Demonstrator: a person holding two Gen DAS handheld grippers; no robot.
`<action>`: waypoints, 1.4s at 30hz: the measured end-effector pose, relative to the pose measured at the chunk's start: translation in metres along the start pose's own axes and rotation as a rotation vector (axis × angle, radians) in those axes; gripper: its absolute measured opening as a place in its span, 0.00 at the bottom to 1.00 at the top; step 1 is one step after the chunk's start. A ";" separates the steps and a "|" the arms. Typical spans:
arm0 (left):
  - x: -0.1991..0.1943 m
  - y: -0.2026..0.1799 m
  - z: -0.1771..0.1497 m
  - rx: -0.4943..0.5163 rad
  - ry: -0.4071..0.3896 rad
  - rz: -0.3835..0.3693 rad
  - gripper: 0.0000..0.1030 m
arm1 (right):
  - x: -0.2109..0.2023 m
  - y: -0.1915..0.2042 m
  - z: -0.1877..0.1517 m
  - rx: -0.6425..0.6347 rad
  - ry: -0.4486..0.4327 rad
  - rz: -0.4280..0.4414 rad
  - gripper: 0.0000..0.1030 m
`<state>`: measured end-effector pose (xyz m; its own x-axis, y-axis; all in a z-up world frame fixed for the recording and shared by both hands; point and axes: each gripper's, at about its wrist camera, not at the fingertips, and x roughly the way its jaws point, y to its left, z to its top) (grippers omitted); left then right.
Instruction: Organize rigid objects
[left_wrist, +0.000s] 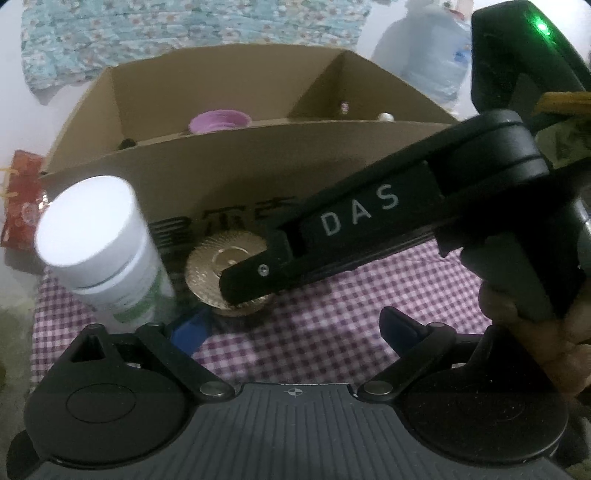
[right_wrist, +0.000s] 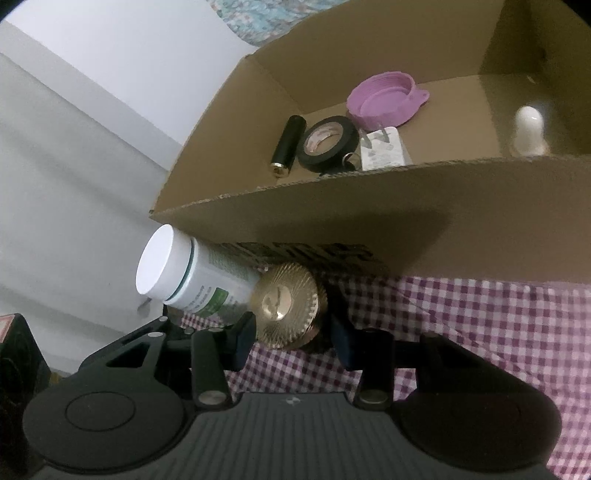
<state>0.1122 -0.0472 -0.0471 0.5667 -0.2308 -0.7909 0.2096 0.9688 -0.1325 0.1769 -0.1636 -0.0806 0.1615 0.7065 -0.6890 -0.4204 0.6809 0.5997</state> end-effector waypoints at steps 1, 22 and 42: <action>0.000 -0.004 0.000 0.010 0.000 -0.009 0.94 | -0.003 -0.001 -0.001 0.006 -0.001 0.003 0.45; 0.011 -0.007 0.007 0.038 -0.009 0.083 0.95 | 0.006 -0.011 0.022 -0.080 -0.028 0.028 0.46; 0.014 -0.040 0.014 0.143 -0.018 -0.027 0.95 | -0.033 -0.046 -0.011 0.038 -0.045 -0.002 0.46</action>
<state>0.1231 -0.0905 -0.0450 0.5730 -0.2593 -0.7775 0.3359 0.9396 -0.0658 0.1817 -0.2202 -0.0903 0.2026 0.7126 -0.6717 -0.3860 0.6885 0.6140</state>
